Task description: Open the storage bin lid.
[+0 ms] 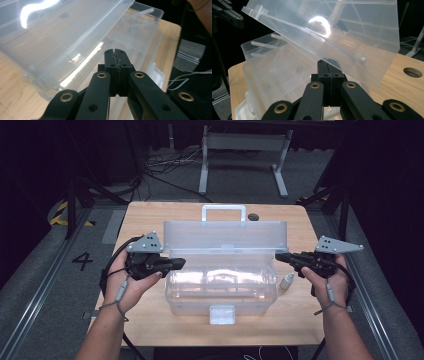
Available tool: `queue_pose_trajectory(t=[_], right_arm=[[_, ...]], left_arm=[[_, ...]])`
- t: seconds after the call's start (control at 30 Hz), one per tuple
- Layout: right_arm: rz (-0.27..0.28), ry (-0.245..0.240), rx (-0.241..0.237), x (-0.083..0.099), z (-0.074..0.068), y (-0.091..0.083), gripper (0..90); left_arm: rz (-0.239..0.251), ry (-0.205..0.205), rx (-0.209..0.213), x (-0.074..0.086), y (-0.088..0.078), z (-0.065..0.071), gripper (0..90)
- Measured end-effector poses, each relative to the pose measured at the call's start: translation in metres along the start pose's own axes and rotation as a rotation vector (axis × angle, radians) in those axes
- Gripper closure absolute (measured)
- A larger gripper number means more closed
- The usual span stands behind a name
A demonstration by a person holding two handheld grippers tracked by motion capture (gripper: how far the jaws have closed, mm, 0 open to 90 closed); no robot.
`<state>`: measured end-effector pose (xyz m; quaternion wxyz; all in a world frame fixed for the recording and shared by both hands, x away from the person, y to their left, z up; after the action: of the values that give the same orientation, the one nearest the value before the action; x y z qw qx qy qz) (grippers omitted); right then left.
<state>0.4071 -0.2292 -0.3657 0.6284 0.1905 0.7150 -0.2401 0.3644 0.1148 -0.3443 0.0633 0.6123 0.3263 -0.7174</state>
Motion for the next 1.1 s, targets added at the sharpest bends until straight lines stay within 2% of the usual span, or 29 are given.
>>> queue_pose_trajectory(t=[0.3,0.5,0.7,0.9,1.1], right_arm=[[-0.005,0.003,-0.004,0.0,0.0,0.0,90.0],[0.001,0.002,-0.008,0.0,-0.001,0.001,90.0],[0.007,0.002,-0.006,-0.001,-0.001,-0.001,90.0],[-0.003,0.007,0.007,0.0,0.0,-0.002,90.0],[-0.001,0.012,0.013,-0.001,0.0,-0.004,90.0]], left_arm=[[0.027,-0.033,-0.03,0.008,0.01,-0.011,89.1],[0.051,-0.055,-0.071,0.01,0.012,-0.021,89.4],[0.068,-0.051,-0.098,0.008,0.013,-0.026,89.5],[0.059,-0.055,-0.122,0.009,0.015,-0.033,89.4],[0.083,-0.047,-0.143,0.001,0.018,-0.042,89.4]])
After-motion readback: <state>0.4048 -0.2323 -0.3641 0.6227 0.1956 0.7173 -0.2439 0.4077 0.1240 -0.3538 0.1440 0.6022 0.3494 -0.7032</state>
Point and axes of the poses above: each handheld gripper's, and its own axes: y roughly forward along the jaws, x roughly out of its underside, z roughly to its right, the point moved 7 cm from there along y, roughly forward along the jaws, and after that the axes turned 12 degrees about z, right-handed, at the moved point
